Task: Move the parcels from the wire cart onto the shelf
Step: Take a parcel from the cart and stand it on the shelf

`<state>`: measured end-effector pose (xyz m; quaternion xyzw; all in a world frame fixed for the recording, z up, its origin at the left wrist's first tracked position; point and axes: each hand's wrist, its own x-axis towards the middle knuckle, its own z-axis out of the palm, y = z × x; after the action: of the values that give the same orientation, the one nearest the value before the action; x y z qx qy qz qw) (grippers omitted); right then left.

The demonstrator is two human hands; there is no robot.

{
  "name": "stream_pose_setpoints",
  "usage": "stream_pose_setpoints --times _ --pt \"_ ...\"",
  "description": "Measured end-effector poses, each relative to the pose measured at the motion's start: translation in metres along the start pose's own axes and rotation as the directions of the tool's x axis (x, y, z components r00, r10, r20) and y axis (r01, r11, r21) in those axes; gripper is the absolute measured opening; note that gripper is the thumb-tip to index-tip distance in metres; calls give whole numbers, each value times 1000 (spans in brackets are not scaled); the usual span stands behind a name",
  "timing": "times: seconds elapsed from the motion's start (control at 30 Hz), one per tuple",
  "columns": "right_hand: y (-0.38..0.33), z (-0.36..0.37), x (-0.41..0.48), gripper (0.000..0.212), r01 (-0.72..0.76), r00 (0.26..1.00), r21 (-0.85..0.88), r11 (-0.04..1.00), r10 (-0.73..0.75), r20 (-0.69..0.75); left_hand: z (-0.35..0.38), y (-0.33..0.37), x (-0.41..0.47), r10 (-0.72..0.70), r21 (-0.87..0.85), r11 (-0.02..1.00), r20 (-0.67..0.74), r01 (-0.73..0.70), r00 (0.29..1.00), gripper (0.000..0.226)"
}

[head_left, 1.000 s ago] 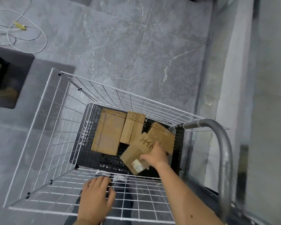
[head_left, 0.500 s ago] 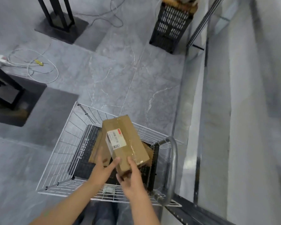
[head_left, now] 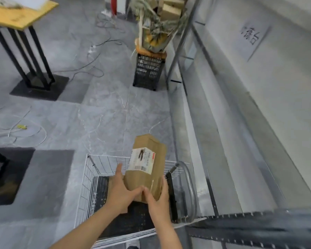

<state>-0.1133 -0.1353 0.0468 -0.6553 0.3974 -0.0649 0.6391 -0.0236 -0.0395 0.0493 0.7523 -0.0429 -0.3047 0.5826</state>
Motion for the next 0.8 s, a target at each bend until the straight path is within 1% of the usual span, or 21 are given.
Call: stream_pose_setpoints --times 0.03,0.07,0.1,0.17,0.2,0.27,0.33,0.4,0.43,0.5,0.57,0.63,0.67,0.73,0.8 --pt "-4 1 -10 72 33 999 18 999 -33 7 -3 7 -5 25 11 1000 53 -25 998 115" --pt "-5 0 -20 66 45 999 39 998 -45 -3 -4 13 -12 54 31 998 108 -58 993 114" --pt "-7 -2 -31 69 56 998 55 997 -55 -30 -5 18 -17 92 59 993 168 -103 982 115" --pt "-6 -10 -54 86 51 993 89 995 -41 -113 -4 26 -31 176 106 970 313 -218 933 111" --pt "-4 -17 -66 93 45 987 120 992 -26 -156 -1 30 -40 209 119 954 399 -276 893 105" --pt "-1 -31 -93 97 49 971 195 980 -2 -238 9 37 -62 253 96 928 549 -360 797 94" --pt "0 -45 -120 99 95 945 273 957 -1 -326 20 44 -90 312 63 887 648 -457 695 95" --pt "0 -61 -148 105 125 924 398 909 39 -381 31 44 -114 357 39 837 718 -546 598 98" --pt "1 -69 -162 100 146 912 463 874 62 -405 38 43 -125 369 12 823 749 -568 551 100" --pt "3 -84 -192 87 218 885 561 799 81 -459 49 46 -147 364 -68 849 794 -524 487 98" --pt "6 -100 -223 79 283 859 600 748 81 -505 62 50 -170 345 -150 892 835 -427 428 85" --pt "9 -113 -254 77 323 845 619 716 77 -529 74 52 -194 318 -198 920 881 -338 350 70" --pt "11 -119 -271 79 342 839 627 700 73 -539 81 51 -207 310 -210 925 901 -318 305 66" --pt "16 -130 -307 78 394 828 633 666 42 -559 95 46 -234 304 -226 919 928 -323 215 66" --pt "24 -136 -345 72 422 818 630 652 26 -575 109 36 -262 299 -229 903 942 -364 150 68"
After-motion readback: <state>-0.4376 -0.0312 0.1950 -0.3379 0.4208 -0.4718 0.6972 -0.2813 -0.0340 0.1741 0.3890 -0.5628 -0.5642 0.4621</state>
